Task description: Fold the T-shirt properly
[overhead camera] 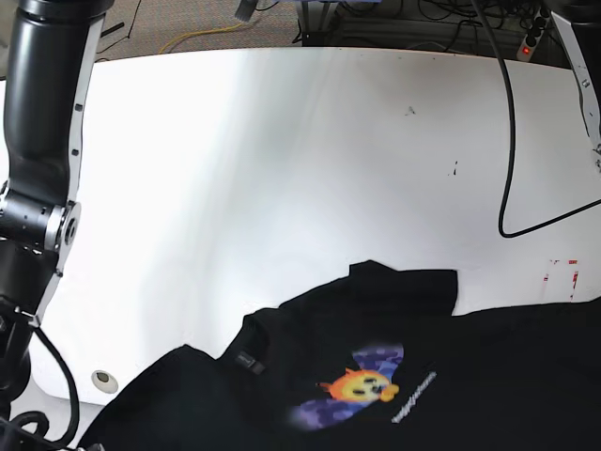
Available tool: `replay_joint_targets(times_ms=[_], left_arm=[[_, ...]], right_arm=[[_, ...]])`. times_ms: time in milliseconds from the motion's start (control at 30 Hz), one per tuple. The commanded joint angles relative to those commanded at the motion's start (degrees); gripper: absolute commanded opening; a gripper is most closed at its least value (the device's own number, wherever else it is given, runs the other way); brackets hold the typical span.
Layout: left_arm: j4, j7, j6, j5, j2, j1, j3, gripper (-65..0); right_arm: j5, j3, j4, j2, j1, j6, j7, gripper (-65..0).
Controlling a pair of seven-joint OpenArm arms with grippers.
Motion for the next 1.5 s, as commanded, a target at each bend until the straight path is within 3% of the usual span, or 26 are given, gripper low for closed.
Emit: replay_joint_targets(times_ms=[167,333,467,533,667,867,967,1100,1500], left_arm=[[0.35,0.09,0.0,-0.26,0.35,7.82,-0.09,-65.0],[4.31,0.35,0.0,-5.63,1.76,17.85,-0.18,-65.0],[6.59,0.35,0.0,-7.03,1.93,26.29,-0.18,-65.0],[7.3,0.35,0.0,-7.03,3.78,30.59,-0.26,-65.0],[8.79,0.35,0.0,-7.03,5.98,41.41,-4.4,-65.0],[9.05,0.35,0.0,-8.62,7.3,55.03,-6.86,-65.0],[8.79,0.35,0.0,-9.93,8.09,63.74,-12.22,-65.0],[8.88,0.26,0.0,-10.2,10.2,70.68,-14.07,-65.0],[7.74,0.09,0.0,-9.67,17.32,89.14,-28.48,-65.0]], right_arm=[[0.0,1.05,8.35,1.32,-9.44,0.0,-0.09,-65.0],[0.0,7.21,14.51,0.97,-22.01,0.0,-1.49,-65.0],[0.0,10.2,18.9,0.44,-30.98,0.0,-1.49,-65.0],[0.0,13.1,21.36,-0.88,-36.16,0.0,-1.67,-65.0],[0.26,17.23,26.55,-1.58,-47.59,0.0,-1.67,-65.0],[8.35,25.32,28.22,-4.57,-63.77,0.0,-1.67,-65.0],[11.08,28.13,28.13,-5.19,-71.68,0.0,-1.49,-65.0],[11.78,31.65,28.13,-7.12,-78.18,0.0,-1.41,-65.0],[11.96,35.69,28.31,-7.21,-94.45,0.0,0.0,-65.0]])
